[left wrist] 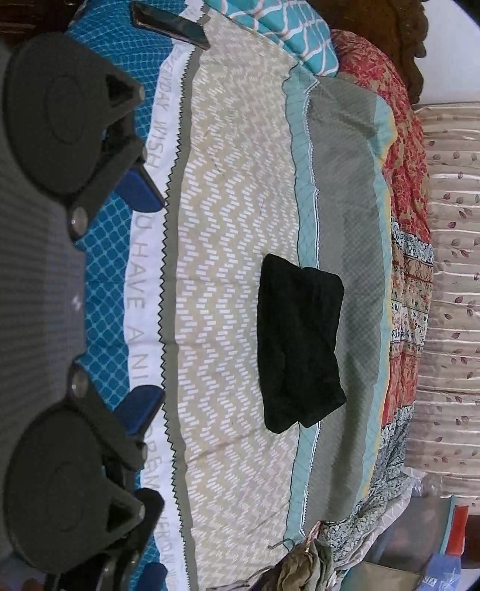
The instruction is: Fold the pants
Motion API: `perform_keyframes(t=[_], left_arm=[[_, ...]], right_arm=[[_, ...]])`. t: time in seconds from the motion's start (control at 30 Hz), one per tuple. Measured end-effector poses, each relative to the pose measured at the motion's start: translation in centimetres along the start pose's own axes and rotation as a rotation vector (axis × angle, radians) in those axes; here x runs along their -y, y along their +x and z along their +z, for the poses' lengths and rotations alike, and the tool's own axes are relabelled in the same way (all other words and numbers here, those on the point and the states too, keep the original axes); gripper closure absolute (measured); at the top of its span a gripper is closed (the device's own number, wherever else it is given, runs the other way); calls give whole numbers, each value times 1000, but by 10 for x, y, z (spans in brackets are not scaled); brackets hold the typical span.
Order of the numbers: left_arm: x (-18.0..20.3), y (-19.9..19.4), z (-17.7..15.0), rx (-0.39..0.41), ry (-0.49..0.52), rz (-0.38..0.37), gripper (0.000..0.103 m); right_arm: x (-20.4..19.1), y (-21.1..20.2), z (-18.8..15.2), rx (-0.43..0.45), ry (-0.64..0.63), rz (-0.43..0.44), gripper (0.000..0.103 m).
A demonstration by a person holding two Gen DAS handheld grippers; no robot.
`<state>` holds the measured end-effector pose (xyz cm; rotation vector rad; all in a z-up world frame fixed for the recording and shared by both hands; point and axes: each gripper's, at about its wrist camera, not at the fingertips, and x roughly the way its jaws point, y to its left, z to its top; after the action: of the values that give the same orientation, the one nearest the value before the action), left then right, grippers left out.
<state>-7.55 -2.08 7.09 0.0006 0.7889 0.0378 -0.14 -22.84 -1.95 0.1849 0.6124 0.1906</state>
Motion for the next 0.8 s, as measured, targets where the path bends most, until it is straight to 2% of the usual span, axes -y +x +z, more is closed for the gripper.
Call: perform_keyframes(t=[0.4, 0.8], left_arm=[[2, -5, -7, 18, 28, 68, 0], [-2, 1, -12, -7, 11, 104, 0]], right_arm=[[1, -8, -4, -12, 26, -3, 0], [1, -3, -9, -49, 51, -1, 0]])
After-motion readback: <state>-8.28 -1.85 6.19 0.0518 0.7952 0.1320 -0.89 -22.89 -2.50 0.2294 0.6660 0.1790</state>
